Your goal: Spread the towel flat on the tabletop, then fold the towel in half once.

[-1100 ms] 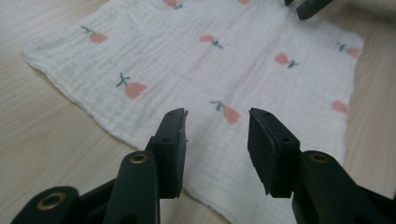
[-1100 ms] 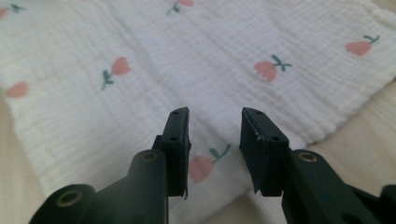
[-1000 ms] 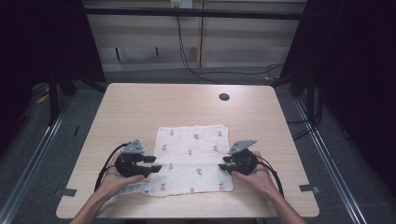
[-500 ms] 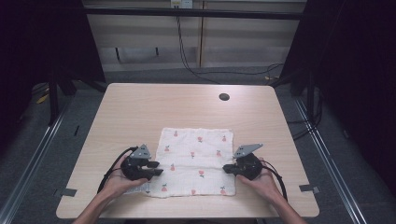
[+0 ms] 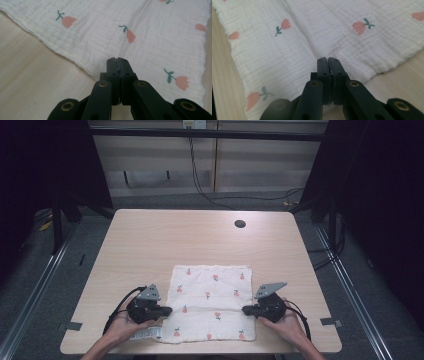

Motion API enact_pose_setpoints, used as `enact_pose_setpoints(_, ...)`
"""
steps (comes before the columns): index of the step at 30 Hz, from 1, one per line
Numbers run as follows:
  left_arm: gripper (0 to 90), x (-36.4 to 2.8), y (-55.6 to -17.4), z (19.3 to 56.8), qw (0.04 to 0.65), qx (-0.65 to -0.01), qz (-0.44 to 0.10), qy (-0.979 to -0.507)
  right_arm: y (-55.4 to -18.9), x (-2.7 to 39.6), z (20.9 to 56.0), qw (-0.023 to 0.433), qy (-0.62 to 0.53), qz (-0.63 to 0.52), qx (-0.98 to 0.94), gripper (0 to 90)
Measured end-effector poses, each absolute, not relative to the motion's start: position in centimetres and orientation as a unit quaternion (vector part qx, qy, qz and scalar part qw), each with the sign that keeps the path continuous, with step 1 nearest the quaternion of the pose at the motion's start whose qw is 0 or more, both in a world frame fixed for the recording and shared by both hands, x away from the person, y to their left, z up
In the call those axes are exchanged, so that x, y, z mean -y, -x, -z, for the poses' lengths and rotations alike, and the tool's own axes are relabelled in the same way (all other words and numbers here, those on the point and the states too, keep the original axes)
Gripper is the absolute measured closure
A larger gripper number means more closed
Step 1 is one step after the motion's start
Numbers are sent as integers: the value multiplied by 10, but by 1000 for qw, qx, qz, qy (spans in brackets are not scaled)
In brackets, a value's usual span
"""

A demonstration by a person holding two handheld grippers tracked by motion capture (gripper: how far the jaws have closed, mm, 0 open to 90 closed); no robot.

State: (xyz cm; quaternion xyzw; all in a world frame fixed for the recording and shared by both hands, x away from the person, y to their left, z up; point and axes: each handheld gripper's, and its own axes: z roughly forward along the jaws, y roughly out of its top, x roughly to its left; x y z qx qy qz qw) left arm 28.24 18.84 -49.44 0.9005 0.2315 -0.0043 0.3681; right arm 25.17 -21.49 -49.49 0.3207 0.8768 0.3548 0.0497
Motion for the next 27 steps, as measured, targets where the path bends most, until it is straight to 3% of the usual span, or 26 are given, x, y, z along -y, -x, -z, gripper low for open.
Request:
enact_pose_setpoints(5,848,-191,-283,496,377,-233,16,-896,-248,214,495,52,-323,-357,-875,828)
enact_pose_setpoints(7,726,-190,-283,495,387,-232,27,-892,-248,214,494,50,-320,-360,-875,738)
enact_pose_setpoints(10,567,-191,-285,489,400,-258,15,-879,-247,215,487,61,-323,-381,-864,707)
enact_pose_setpoints(14,505,-196,-297,484,412,-283,18,-866,-253,216,483,65,-332,-392,-855,670)
enact_pose_setpoints(18,567,-200,-305,483,412,-289,2,-864,-265,217,480,73,-343,-388,-852,627)
enact_pose_setpoints(23,563,-203,-314,483,413,-297,-3,-861,-280,223,471,85,-351,-408,-839,617)
enact_pose_setpoints(25,625,-204,-318,480,416,-299,-21,-858,-286,226,469,83,-353,-406,-839,597)
enact_pose_setpoints(27,618,-207,-323,478,431,-305,-32,-849,-291,229,468,78,-356,-407,-838,582)
